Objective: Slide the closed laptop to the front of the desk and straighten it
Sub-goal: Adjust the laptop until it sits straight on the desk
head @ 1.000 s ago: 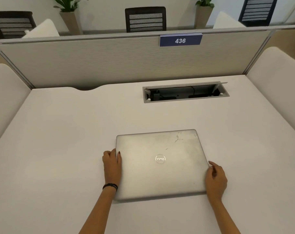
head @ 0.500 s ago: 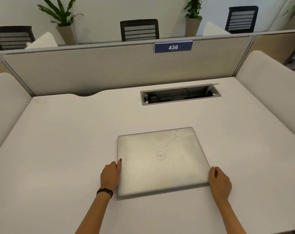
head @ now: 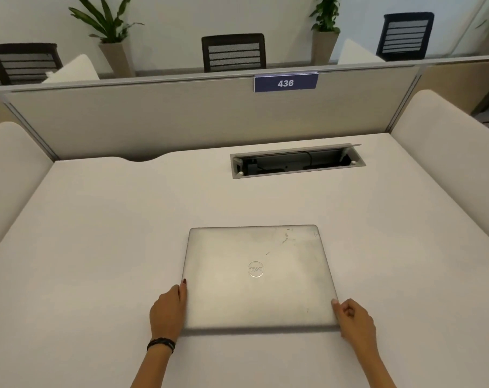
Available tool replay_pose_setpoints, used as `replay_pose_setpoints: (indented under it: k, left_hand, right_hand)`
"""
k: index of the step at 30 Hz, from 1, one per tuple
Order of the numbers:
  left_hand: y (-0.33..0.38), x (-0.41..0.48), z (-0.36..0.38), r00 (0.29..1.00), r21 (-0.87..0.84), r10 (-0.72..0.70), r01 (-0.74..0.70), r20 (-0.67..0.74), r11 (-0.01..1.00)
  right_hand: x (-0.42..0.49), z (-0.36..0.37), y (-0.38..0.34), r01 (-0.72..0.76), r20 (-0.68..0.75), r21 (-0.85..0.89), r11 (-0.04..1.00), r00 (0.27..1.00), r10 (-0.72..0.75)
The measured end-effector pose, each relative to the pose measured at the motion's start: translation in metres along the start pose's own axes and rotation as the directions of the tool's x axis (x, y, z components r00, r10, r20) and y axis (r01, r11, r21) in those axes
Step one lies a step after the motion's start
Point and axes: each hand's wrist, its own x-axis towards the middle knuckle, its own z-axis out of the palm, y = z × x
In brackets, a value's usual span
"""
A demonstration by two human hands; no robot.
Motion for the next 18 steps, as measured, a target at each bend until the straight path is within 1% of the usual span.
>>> replay_pose_setpoints:
  k: [5,12,18]
  left_hand:
    - [0.006,-0.002,0.005,0.997,-0.017,-0.048,0.047,-0.066,0.999]
    - [0.014,0.006,0.009,0.995,-0.006,-0.069,0.068,-0.074,0.998]
    - [0.016,0.006,0.007,0.997,0.037,-0.048,0.051,-0.067,0.998]
  right_hand:
    - [0.011,-0.001,-0.007,0.017,-0.014,0.002,1.0,1.0,-0.017]
    - [0.04,-0.001,-0.029,0.045,0.011,0.009,0.999,0.999,-0.045]
    - [0.046,0.0,-0.027,0.075,0.009,-0.016,0.997,0.997,-0.075]
